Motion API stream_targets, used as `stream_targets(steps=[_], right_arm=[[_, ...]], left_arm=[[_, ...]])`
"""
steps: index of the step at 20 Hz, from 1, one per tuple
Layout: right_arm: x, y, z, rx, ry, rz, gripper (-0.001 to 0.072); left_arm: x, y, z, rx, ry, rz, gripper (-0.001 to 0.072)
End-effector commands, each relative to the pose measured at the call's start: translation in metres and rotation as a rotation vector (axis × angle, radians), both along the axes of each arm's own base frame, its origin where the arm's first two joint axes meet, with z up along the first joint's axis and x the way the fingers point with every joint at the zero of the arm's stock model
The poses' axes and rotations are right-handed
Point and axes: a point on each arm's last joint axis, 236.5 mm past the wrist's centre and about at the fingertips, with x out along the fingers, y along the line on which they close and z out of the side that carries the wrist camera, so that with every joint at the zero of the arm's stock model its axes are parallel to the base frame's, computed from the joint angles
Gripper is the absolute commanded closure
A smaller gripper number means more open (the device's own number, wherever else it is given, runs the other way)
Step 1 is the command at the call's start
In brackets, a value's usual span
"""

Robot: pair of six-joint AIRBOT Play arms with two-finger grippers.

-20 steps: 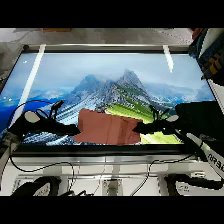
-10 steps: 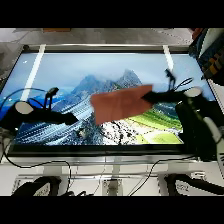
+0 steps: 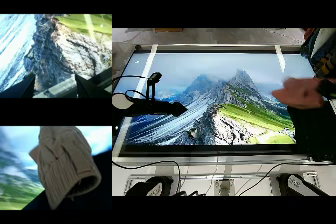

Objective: Fold the clothes and pants, and hang the long-sleeved shirts on hangers.

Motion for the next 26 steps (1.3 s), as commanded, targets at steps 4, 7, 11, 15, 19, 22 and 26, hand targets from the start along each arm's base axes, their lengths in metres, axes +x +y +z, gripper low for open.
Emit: stream_targets(steps=[4,7,11,15,19,22,26], right_arm=[[-0.176,-0.059,-0.065,0.169,0.489,-0.526,0.0694],[-0.205,-0.062,-0.072,0.149,0.592,-0.561,0.0693],[-0.194,-0.078,-0.071,0.095,0.530,-0.565,0.0072],[-0.166,-0.065,-0.072,0.175,0.434,-0.532,0.0357],[-0.111,-0.011,-0.066,0.294,0.337,-0.340,0.0694],[-0.071,0.047,-0.060,0.211,0.329,-0.071,0.0694],[-0.035,0.147,-0.048,-0.003,0.296,0.408,0.0694]], left_arm=[[0.001,0.000,0.004,0.001,-0.011,0.001,0.0147],[0.001,0.000,0.004,0.001,-0.011,0.001,0.0147],[0.001,0.000,0.004,0.001,-0.011,0.001,0.0146],[0.001,0.000,0.004,0.001,-0.011,0.001,0.0147],[0.001,0.000,0.004,0.001,-0.011,0.001,0.0147],[0.001,0.000,0.004,0.001,-0.011,0.001,0.0147],[0.001,0.000,0.004,0.001,-0.011,0.001,0.0147]])
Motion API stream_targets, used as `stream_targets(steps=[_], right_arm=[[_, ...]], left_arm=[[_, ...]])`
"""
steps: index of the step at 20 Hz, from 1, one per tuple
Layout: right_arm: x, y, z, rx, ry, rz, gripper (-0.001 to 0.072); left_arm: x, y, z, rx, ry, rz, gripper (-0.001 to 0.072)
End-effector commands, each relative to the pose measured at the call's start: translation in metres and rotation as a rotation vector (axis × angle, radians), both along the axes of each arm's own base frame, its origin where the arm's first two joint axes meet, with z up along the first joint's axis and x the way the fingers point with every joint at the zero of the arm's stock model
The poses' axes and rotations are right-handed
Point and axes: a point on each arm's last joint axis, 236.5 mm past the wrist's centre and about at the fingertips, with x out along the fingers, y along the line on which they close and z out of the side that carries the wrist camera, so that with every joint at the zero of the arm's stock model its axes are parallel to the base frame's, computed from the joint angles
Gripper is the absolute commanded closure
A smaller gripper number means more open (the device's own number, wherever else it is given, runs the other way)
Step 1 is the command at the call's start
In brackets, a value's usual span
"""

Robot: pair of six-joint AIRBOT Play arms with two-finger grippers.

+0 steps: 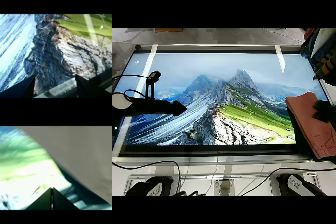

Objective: Fold the clothes and pants, and hang the long-sleeved shirts on hangers.

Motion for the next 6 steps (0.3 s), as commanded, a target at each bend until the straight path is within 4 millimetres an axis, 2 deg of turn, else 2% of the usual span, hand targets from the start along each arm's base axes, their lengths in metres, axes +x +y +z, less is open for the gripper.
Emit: stream_targets(steps=[1,3,6], right_arm=[[0.026,0.089,0.010,-0.119,-0.073,0.423,0.0694],[0.037,0.126,0.016,-0.217,-0.128,0.566,0.0694],[0.056,0.157,0.027,-0.321,-0.223,0.584,0.0694]], left_arm=[[0.000,0.000,0.000,0.001,-0.001,0.000,0.0147],[0.000,0.000,0.000,0.001,-0.001,0.000,0.0146],[0.000,0.000,0.000,0.001,-0.001,0.000,0.0147]])
